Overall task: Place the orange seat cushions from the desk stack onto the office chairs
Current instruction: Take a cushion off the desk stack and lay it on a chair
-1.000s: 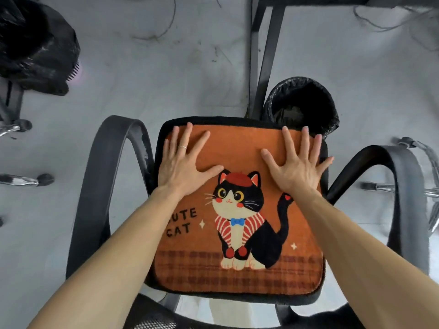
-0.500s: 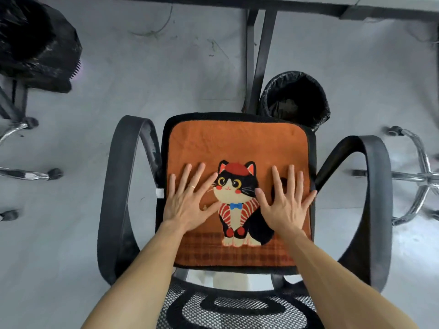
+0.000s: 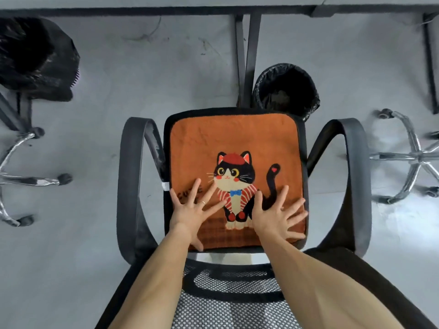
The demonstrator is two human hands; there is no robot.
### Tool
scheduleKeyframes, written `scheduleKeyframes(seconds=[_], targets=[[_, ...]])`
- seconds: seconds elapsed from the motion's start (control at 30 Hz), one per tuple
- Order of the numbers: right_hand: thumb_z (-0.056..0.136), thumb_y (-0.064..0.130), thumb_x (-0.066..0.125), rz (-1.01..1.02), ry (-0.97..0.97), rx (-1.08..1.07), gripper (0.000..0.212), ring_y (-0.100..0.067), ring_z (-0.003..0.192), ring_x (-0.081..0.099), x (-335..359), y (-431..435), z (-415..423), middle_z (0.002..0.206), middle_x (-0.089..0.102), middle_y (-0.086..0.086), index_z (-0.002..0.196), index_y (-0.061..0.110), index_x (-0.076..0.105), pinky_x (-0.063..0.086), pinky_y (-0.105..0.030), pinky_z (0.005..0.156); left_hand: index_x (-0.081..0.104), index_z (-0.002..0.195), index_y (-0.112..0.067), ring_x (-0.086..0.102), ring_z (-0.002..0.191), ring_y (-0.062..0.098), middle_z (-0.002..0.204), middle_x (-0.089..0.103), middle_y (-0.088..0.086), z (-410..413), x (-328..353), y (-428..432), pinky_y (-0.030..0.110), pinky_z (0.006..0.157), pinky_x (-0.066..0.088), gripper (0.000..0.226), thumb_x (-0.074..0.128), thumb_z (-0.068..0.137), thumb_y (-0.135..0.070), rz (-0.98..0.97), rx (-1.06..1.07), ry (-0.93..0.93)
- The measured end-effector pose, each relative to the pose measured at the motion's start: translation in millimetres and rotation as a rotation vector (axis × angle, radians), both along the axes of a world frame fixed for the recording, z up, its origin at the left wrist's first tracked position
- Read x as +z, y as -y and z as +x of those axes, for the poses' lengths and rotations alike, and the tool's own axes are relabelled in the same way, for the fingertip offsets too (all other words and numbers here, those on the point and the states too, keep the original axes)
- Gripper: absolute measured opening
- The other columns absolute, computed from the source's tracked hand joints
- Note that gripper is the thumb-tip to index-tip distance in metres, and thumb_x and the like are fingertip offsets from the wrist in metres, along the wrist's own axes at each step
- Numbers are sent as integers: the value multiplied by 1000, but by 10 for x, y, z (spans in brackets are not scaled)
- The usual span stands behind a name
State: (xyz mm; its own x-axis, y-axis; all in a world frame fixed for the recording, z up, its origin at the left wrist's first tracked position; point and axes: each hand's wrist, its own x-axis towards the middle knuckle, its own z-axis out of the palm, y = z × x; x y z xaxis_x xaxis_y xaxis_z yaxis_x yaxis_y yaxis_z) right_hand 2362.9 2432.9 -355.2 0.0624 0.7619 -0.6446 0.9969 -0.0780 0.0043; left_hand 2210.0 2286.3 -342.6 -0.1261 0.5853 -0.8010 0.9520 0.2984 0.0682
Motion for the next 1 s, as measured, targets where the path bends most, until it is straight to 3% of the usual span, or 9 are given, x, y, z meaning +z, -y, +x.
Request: scheduleKeyframes(seconds=[0.13,0.4,0.47,0.53,0.63,0.7,0.8,0.87,1.0], targets=[[74,96,9,6,16,-73,97,-36,148,-30,-195,108,-51,162,-33,-1,151,47,-25,2,-81,107,-49,131,-48,-51,129,46,139,-61,3,-33,-137,8,89,93,10,160,84,46,-73,-68,-54,-38],[72,96,9,-9,2,-60,100,-36,146,-33,-237,84,-42,159,-38,-2,151,45,-27,-2,-82,105,-47,132,-48,-53,126,46,138,-62,3,-26,-176,-3,90,92,10,157,82,47,-75,-96,-87,-42],[72,97,12,-69,31,-22,100,-37,147,-30,-123,4,-24,160,-37,-2,149,47,-28,1,-81,106,-43,136,-49,-51,129,45,140,-60,1,-62,-121,-9,89,93,10,151,81,53,-73,-63,-66,-6],[77,92,17,-99,76,27,97,-40,150,-18,14,-93,-25,164,-26,-6,152,45,-22,4,-80,106,-32,143,-53,-41,139,40,149,-52,-4,-124,-3,-23,86,98,12,129,74,71,-67,-3,-2,66],[90,70,33,-23,98,24,79,-38,151,5,187,-243,-34,167,2,-10,156,38,4,12,-73,111,-5,154,-45,-1,153,33,165,-18,-3,-136,154,-60,74,110,23,88,59,94,-42,233,364,37],[94,53,42,27,46,-33,72,-36,148,18,261,-380,2,164,15,-10,155,27,14,23,-65,113,10,156,-30,22,148,32,166,6,5,-90,231,-112,62,111,34,79,59,95,-36,329,858,-87],[96,33,43,42,-39,-166,61,-39,137,35,260,-614,117,154,30,-14,151,12,28,39,-60,105,24,150,-14,34,137,36,155,25,16,-96,266,-122,52,101,44,66,58,96,-29,230,1602,-107],[98,26,43,71,-60,-208,49,-42,129,42,233,-742,181,146,37,-17,143,7,39,44,-56,100,34,142,-5,39,130,40,146,34,21,-104,208,-79,51,97,45,51,54,99,-26,143,1767,-106],[100,22,45,113,-66,-244,35,-44,125,46,160,-847,231,139,42,-21,131,5,46,44,-51,96,47,121,-6,53,113,40,132,43,19,-127,57,-54,48,88,46,22,47,102,-17,236,1770,-151]])
